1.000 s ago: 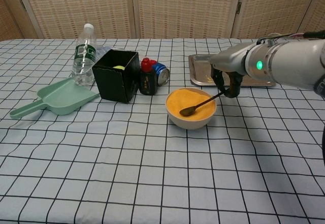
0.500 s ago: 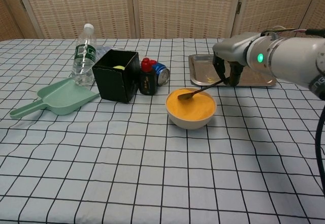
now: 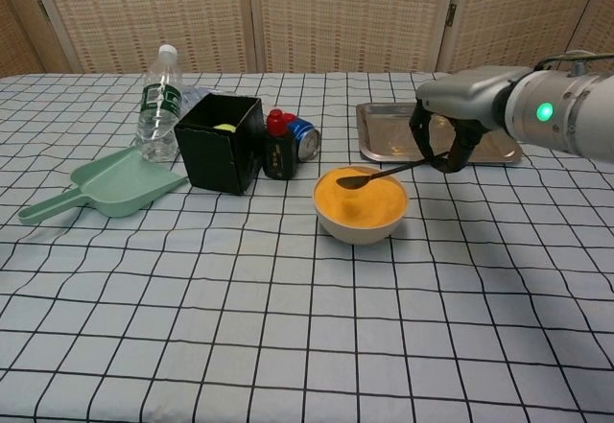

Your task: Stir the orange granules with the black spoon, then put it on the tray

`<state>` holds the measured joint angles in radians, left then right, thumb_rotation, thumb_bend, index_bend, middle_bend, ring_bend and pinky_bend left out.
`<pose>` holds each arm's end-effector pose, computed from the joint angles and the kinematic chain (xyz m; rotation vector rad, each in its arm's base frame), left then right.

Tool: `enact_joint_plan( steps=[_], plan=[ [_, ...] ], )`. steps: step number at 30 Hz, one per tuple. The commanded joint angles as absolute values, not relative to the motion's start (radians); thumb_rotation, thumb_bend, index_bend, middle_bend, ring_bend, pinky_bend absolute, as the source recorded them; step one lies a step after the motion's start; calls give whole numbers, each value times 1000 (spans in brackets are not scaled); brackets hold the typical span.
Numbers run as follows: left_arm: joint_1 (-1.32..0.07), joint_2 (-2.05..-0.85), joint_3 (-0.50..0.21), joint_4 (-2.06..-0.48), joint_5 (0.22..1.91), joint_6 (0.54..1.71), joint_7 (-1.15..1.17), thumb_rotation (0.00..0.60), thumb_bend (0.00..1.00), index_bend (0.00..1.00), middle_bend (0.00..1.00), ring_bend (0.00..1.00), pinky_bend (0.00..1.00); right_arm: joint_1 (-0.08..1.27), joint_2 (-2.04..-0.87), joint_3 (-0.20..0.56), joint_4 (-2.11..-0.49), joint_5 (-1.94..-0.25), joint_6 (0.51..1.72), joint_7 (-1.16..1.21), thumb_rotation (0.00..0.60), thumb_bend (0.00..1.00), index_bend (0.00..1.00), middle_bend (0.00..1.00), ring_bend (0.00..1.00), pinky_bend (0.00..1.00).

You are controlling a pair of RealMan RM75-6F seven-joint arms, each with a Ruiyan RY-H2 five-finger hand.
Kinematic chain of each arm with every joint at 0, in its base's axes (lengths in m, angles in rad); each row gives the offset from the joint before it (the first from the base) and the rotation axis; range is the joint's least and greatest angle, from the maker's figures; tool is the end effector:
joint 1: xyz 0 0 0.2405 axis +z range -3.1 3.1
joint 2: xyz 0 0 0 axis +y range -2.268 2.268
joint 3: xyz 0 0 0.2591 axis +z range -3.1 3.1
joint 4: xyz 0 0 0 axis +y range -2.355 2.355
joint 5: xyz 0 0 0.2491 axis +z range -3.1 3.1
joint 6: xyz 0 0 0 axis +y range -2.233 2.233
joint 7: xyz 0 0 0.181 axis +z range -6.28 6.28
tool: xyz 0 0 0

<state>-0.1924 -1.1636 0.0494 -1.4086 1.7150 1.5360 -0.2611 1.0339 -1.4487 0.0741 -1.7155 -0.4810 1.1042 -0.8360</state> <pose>-0.3187 0.2314 0.1062 -1.6375 -0.8876 -1.1165 -0.1144 -0.3883 -0.0552 1.8858 -0.8281 0.5086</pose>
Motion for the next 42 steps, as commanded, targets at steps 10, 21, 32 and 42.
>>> enact_joint_plan(
  steps=[10,21,32,42],
  plan=[
    [-192,-1165,50,-1409,1719,1540,-257,600,443,0,0,0,116,1016,-1440,62,-1697,-441,1016,-805,600,515,1000,326,56,104],
    [-192,-1168,51,-1410,1719,1536,-251,600,443,0,0,0,115,1030,-1362,102,-1703,-344,887,-719,600,516,1000,326,57,104],
    [-194,-1169,52,-1412,1719,1532,-247,600,442,0,0,0,115,984,-1423,119,-1610,-480,1032,-624,600,516,1000,326,57,104],
    [-197,-1168,53,-1411,1716,1524,-253,600,444,0,0,0,115,971,-1660,162,-1214,-566,1149,-658,600,516,1000,326,57,104]
  ],
)
